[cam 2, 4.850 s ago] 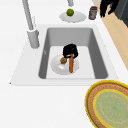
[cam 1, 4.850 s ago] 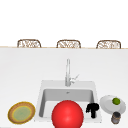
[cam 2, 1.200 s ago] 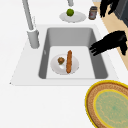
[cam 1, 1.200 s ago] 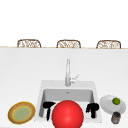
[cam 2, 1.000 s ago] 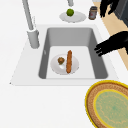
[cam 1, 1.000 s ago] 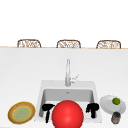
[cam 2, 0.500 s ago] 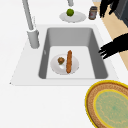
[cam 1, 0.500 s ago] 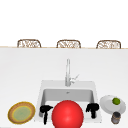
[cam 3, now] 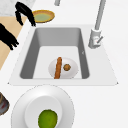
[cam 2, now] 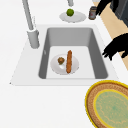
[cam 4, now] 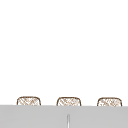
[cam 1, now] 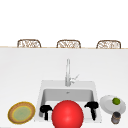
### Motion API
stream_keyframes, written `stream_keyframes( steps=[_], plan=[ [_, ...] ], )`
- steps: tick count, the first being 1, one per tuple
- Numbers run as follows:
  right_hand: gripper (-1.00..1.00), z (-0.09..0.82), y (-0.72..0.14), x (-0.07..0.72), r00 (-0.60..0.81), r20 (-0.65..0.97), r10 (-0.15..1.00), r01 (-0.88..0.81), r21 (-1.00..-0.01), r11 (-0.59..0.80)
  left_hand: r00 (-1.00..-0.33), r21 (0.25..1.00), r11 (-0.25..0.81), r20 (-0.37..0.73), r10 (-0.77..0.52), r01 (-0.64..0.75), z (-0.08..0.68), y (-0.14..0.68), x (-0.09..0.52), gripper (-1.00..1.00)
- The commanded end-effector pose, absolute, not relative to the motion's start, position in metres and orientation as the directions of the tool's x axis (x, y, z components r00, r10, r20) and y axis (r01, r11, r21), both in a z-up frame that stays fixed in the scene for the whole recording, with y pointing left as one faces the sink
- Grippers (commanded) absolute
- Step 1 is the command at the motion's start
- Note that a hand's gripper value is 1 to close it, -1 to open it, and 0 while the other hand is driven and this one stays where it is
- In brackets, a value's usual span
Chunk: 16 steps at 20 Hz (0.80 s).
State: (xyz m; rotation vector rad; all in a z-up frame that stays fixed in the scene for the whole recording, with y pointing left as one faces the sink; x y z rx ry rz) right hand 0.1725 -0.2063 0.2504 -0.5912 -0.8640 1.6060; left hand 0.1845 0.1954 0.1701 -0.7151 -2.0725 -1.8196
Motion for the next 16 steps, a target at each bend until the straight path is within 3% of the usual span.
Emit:
stream_keyframes(
  steps=[1,16],
  plan=[
    [-1.0,0.261,-0.192,0.188,-0.246,0.089,0.965,-0.576,-0.814,-0.072,-0.834,0.837,0.078,0.524,0.173,0.542,0.17,0.195,0.185,0.0],
    [-1.0,0.313,-0.162,0.252,-0.279,0.083,0.957,-0.413,-0.91,-0.041,-0.841,0.842,0.087,0.515,0.167,0.532,0.17,0.195,0.185,0.0]
  ],
)
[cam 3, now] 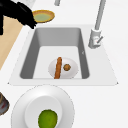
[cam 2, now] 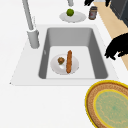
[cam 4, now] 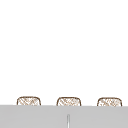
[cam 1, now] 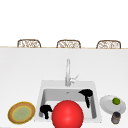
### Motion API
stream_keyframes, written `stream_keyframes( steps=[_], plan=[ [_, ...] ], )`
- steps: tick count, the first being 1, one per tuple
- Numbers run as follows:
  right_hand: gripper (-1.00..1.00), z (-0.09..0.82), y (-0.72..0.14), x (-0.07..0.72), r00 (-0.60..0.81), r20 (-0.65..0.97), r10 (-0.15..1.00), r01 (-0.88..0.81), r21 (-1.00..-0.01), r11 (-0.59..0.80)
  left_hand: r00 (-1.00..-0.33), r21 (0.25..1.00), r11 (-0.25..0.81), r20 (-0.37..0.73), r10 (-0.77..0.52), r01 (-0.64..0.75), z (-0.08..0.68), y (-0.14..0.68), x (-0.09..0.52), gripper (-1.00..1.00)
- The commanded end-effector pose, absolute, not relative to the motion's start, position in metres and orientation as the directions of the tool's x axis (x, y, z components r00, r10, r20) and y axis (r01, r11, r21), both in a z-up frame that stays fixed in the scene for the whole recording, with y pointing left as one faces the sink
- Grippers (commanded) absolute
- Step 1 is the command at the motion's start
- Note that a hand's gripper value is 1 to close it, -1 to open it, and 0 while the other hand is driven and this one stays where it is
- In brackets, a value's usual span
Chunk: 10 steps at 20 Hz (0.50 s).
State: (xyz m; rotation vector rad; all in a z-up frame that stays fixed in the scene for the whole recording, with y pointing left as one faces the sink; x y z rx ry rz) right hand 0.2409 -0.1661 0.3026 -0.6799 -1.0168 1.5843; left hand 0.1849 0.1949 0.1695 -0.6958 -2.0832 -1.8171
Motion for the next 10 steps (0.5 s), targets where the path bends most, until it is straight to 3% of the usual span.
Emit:
stream_keyframes(
  steps=[1,10],
  plan=[
    [-1.0,0.316,-0.161,0.256,-0.28,0.079,0.957,-0.395,-0.918,-0.04,-0.841,0.842,0.088,0.514,0.166,0.532,0.17,0.195,0.185,0.0],
    [-1.0,0.348,-0.151,0.295,-0.292,0.047,0.955,-0.244,-0.969,-0.027,-0.842,0.843,0.089,0.513,0.165,0.531,0.169,0.195,0.185,0.0]
  ],
)
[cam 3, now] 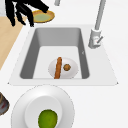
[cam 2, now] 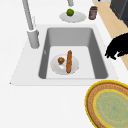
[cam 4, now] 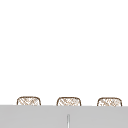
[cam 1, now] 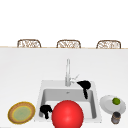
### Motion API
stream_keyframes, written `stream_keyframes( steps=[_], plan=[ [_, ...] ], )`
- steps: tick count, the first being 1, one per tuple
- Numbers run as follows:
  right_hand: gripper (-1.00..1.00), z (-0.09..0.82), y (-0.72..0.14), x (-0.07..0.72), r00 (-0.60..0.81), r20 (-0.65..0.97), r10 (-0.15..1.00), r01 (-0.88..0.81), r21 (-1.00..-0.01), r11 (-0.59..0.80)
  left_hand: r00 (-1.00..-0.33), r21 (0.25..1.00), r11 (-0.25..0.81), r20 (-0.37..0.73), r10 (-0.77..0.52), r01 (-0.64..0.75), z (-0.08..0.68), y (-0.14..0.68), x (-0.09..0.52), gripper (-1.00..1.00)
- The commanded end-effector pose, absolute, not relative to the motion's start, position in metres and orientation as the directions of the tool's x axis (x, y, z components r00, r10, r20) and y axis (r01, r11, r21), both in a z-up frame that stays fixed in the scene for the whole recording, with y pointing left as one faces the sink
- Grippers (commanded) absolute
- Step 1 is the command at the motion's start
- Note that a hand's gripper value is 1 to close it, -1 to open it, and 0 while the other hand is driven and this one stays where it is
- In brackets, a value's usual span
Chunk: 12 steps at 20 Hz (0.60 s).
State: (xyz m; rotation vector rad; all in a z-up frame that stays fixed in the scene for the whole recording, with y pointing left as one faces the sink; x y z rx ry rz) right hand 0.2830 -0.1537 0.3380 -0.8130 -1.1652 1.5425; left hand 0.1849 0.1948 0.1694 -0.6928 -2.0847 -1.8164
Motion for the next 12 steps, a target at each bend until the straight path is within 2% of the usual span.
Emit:
stream_keyframes(
  steps=[1,12],
  plan=[
    [-1.0,0.352,-0.151,0.303,-0.288,0.055,0.956,-0.233,-0.972,-0.014,-0.842,0.843,0.089,0.513,0.165,0.531,0.169,0.195,0.185,0.0],
    [-1.0,0.371,-0.126,0.394,-0.294,0.042,0.955,-0.246,-0.969,-0.033,-0.843,0.843,0.09,0.513,0.165,0.53,0.169,0.195,0.185,0.0]
  ],
)
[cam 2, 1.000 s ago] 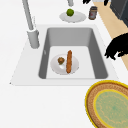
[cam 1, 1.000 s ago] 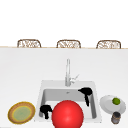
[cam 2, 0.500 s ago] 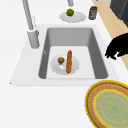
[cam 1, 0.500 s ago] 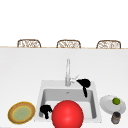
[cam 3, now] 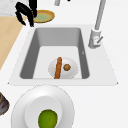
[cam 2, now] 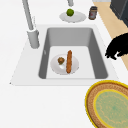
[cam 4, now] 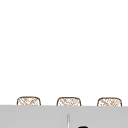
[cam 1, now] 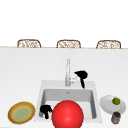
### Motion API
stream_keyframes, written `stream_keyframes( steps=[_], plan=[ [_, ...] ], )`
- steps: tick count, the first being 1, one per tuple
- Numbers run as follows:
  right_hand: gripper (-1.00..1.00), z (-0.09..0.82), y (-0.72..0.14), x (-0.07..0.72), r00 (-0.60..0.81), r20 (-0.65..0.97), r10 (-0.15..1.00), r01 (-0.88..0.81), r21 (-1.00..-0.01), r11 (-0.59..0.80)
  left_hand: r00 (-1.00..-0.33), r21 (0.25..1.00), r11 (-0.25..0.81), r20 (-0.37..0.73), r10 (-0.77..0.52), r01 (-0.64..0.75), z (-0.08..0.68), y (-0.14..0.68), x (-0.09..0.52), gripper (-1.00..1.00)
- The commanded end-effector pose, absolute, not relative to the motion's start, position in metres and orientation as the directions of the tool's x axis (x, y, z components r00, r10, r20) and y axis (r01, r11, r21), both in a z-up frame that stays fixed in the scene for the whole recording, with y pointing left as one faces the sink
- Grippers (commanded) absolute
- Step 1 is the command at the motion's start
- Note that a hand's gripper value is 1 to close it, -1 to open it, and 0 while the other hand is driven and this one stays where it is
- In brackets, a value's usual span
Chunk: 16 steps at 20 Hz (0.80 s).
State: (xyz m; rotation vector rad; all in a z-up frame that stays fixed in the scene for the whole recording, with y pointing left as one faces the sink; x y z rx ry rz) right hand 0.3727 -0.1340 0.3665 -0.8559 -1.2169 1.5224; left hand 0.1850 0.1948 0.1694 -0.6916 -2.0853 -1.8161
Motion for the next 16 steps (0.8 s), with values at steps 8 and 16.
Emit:
stream_keyframes(
  steps=[8,16],
  plan=[
    [-1.0,0.355,-0.12,0.446,-0.291,0.039,0.956,-0.362,-0.929,-0.072,-0.843,0.843,0.09,0.513,0.164,0.53,0.169,0.195,0.185,0.0],
    [-1.0,0.347,-0.118,0.481,-0.269,0.072,0.96,-0.519,-0.851,-0.082,-0.843,0.843,0.09,0.513,0.164,0.53,0.169,0.195,0.185,0.0]
  ],
)
